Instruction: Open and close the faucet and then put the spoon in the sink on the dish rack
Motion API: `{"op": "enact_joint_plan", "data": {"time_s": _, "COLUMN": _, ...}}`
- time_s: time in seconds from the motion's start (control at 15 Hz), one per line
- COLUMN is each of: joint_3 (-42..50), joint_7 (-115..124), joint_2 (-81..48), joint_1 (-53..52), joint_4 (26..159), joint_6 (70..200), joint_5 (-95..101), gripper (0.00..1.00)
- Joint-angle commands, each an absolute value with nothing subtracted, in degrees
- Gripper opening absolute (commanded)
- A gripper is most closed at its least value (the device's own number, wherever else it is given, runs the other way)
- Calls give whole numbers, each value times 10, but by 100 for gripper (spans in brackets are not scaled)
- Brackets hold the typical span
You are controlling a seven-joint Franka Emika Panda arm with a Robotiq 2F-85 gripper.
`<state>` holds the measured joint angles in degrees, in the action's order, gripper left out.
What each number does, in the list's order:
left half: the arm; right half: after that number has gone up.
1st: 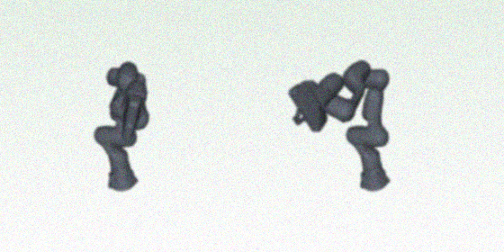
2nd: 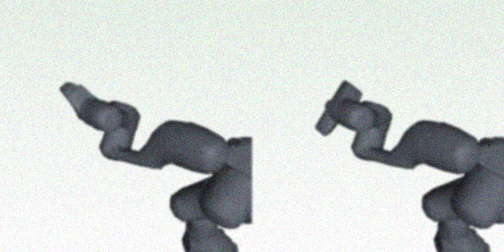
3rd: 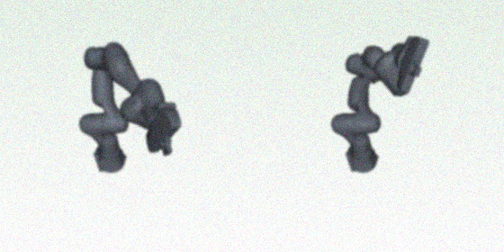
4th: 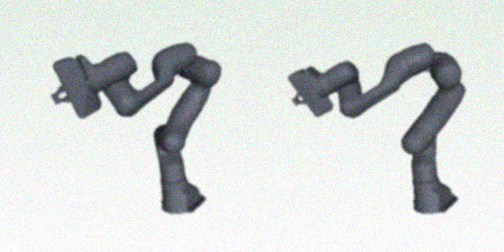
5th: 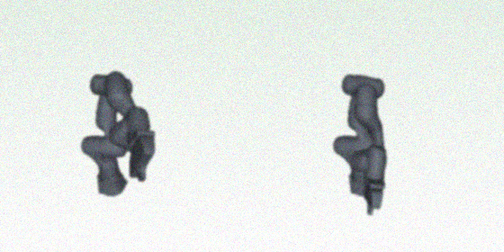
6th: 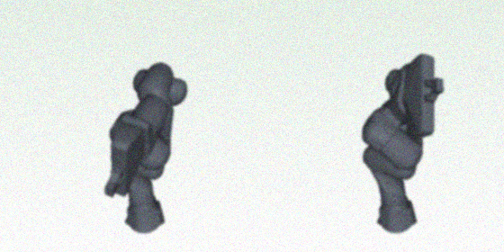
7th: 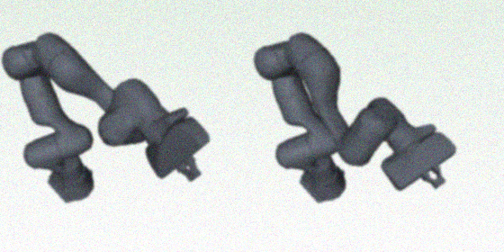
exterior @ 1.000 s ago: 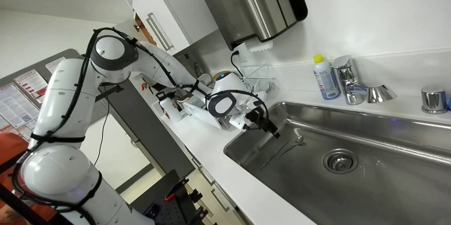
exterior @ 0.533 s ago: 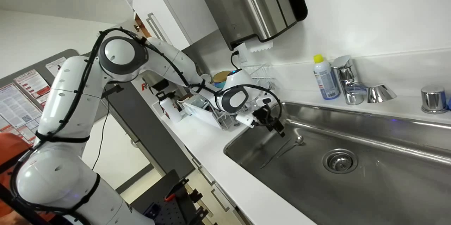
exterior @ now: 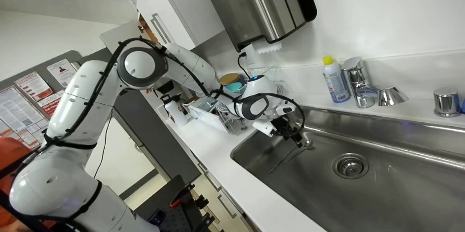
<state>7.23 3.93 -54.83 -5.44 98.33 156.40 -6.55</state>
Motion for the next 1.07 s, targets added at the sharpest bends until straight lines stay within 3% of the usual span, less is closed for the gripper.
{"op": "enact_joint_plan", "data": {"time_s": 0.0, "joint_3": 60, "joint_7": 60, "joint_2": -581, "joint_1": -41, "joint_4": 939, "joint_6": 1545, "joint_5": -49, "gripper": 100}}
{"op": "enact_joint_plan", "data": {"time_s": 0.47, "joint_3": 65, "joint_7": 86, "joint_2": -626, "joint_1": -46, "joint_4": 898, "joint_6": 1545, "joint_5": -53, "gripper": 99}}
{"op": "enact_joint_plan", "data": {"time_s": 0.53, "joint_3": 64, "joint_7": 89, "joint_2": -629, "joint_1": -45, "joint_4": 894, "joint_6": 1545, "joint_5": -54, "gripper": 74}}
{"op": "enact_joint_plan", "data": {"time_s": 0.6, "joint_3": 63, "joint_7": 90, "joint_2": -632, "joint_1": -44, "joint_4": 891, "joint_6": 1544, "joint_5": -55, "gripper": 74}}
{"op": "enact_joint_plan", "data": {"time_s": 0.87, "joint_3": 59, "joint_7": 92, "joint_2": -640, "joint_1": -36, "joint_4": 882, "joint_6": 1544, "joint_5": -58, "gripper": 46}}
{"op": "enact_joint_plan", "data": {"time_s": 1.0, "joint_3": 56, "joint_7": 90, "joint_2": -639, "joint_1": -30, "joint_4": 880, "joint_6": 1544, "joint_5": -60, "gripper": 39}}
